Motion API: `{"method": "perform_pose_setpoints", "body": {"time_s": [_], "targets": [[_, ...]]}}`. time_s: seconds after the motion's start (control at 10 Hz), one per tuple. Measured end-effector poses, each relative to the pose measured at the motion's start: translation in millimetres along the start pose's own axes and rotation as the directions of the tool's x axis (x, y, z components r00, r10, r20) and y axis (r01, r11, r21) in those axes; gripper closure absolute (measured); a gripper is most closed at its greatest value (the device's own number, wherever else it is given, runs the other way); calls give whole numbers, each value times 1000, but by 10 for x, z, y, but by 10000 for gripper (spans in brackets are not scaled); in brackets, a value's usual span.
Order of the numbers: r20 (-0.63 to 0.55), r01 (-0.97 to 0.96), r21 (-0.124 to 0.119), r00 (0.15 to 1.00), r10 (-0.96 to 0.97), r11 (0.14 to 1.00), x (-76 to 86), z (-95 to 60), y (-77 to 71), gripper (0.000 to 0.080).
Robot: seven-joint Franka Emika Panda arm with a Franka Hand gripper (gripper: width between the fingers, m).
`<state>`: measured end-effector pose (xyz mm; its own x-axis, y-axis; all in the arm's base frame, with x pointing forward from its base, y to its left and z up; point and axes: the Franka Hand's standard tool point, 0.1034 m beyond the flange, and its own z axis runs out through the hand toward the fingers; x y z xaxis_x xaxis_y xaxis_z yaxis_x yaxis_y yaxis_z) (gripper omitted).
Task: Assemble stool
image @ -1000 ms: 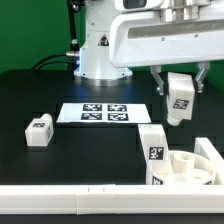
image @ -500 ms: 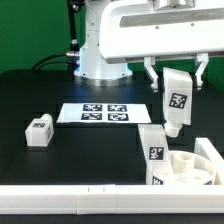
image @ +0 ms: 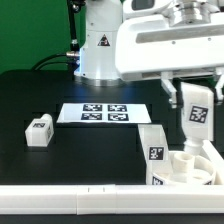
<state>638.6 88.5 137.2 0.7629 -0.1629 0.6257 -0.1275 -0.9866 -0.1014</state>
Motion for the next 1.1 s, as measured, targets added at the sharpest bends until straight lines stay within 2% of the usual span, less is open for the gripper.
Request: {"method": "perform_pose_setpoints", "body": {"time_s": [0.2,0.3,0.5,0.6,0.8,1.0,1.1], "targets": [[3,-2,-1,1000,2,1000,-8,7,11,476],[17,-17,6,1000,17,1000,23,10,79,476],[28,-45,34,999,44,998,53,30,257,476],[39,-65,50,997,63,997,18,27,204,476],[40,-62,50,997,60,997,12,32,204,476],[59,-82,70,995,78,994,-46,48,61,476],[63,-97,68,994,93,993,-88,102,119,476]]}}
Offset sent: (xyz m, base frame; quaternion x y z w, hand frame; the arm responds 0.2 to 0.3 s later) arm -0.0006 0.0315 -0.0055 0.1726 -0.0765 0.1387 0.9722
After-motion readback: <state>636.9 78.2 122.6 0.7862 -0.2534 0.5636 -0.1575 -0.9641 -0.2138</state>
